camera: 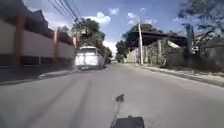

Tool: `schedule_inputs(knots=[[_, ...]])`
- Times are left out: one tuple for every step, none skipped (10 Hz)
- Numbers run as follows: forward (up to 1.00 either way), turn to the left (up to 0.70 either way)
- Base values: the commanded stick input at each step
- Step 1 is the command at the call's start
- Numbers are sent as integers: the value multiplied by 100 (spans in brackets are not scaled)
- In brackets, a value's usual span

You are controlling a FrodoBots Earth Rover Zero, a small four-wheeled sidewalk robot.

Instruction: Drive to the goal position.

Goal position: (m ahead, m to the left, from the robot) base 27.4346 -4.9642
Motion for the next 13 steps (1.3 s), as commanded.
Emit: schedule_inputs(knots=[[100,0],[100,0],[100,0],[100,0],[100,0],[100,0],[100,0],[100,0],[100,-3],[100,-5],[100,-23],[100,-31],[100,-37]])
